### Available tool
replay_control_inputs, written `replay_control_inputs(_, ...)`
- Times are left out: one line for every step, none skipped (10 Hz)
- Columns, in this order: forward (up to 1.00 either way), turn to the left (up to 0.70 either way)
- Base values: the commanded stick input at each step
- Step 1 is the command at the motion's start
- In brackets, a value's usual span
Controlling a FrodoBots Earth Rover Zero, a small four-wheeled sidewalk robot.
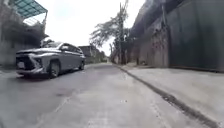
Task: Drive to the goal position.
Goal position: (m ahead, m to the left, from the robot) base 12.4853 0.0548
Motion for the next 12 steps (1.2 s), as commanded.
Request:
replay_control_inputs(1.00, 0.00)
replay_control_inputs(1.00, 0.00)
replay_control_inputs(1.00, 0.00)
replay_control_inputs(1.00, 0.00)
replay_control_inputs(1.00, 0.00)
replay_control_inputs(1.00, 0.00)
replay_control_inputs(1.00, 0.00)
replay_control_inputs(1.00, 0.00)
replay_control_inputs(1.00, 0.00)
replay_control_inputs(1.00, 0.00)
replay_control_inputs(1.00, 0.00)
replay_control_inputs(1.00, 0.00)
